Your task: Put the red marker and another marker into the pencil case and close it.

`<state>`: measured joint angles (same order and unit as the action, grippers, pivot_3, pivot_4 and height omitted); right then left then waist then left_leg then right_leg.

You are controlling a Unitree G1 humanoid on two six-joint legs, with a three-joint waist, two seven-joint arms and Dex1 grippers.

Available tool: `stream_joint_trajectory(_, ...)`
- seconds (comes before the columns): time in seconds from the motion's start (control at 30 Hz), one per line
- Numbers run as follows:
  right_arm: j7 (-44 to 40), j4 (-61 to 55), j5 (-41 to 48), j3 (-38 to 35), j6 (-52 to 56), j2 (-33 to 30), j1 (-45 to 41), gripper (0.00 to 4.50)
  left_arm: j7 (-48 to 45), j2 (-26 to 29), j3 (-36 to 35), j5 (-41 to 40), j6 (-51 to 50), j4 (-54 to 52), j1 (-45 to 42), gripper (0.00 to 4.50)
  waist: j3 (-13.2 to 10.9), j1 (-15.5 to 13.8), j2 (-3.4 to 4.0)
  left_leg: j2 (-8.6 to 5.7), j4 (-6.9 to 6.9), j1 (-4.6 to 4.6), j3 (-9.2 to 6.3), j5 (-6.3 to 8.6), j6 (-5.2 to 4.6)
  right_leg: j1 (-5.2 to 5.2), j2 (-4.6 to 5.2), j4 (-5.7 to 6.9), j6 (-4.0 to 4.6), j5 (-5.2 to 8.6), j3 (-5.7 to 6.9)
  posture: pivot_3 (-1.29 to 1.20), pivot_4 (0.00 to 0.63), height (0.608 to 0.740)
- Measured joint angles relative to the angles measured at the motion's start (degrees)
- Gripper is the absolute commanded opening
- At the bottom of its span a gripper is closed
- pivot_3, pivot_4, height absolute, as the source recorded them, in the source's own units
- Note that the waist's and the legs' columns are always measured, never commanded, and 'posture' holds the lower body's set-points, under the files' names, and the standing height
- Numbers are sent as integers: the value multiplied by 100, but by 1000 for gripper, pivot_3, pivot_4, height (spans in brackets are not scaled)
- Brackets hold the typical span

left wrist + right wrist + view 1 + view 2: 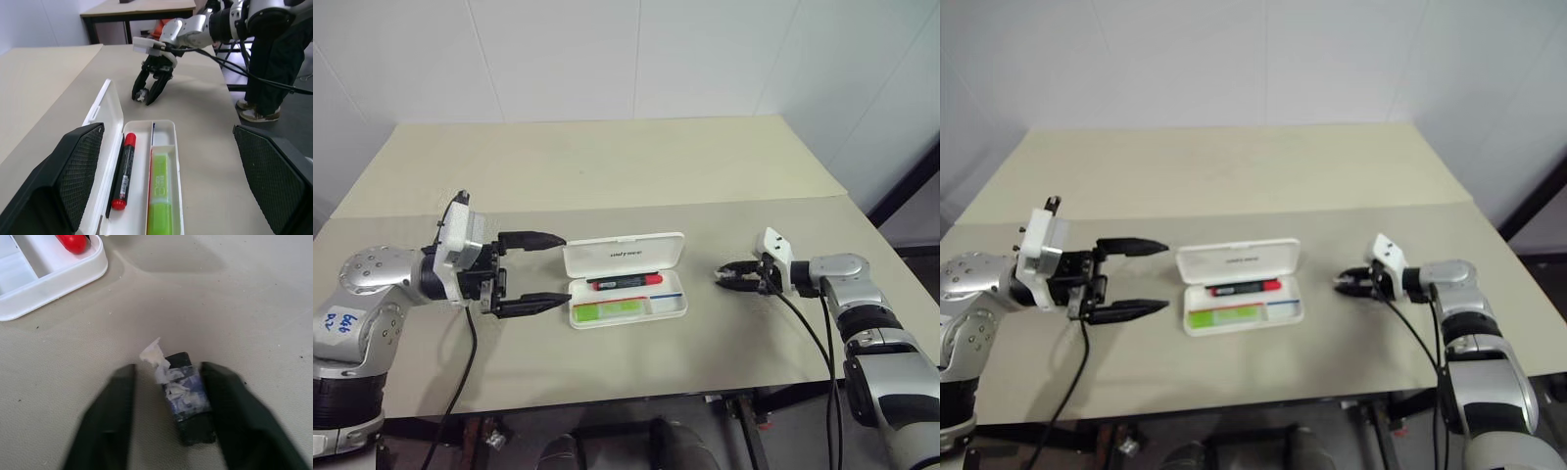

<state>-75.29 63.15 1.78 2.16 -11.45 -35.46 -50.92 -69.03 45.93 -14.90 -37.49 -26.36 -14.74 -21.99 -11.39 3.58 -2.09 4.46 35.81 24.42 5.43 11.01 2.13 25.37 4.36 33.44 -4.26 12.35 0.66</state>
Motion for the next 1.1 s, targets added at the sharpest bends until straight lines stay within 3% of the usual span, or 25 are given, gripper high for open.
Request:
stream_joint_trajectory(0.07, 14, 0, -19, 0, -63, 0, 0, 395, -20, 0, -26, -69, 22, 0, 3, 4500, 0, 1, 0, 0, 0, -1, 1, 0, 1, 0, 0, 0, 0, 0, -1, 0, 150, 740)
stream_joint_trajectory(0.3, -182, -843, 132, -23, -46, -14, 51, 393, -61, -9, -148, -325, 26, 5, 142, 4500, 0, 49, 0, 1, -14, -5, 4, 1, 1, 2, 0, 0, 2, 2, -1, 0, 150, 740)
stream_joint_trajectory(0.77, -488, -4707, 623, 499, 1685, 4, 1118, 393, -566, 51, -308, -362, 427, 347, 938, 4500, 0, 90, 0, 14, -37, -14, 13, 11, 18, 10, -6, -11, 16, 12, 2, 0, 150, 740)
stream_joint_trajectory(1.1, -143, -5129, 506, 1174, 1674, 497, 1278, 393, -637, 169, -553, -284, 683, 516, 1369, 4500, 1, 116, -1, 20, -82, -12, 21, 15, 25, 13, -10, -57, 22, 9, 5, 0, 150, 740)
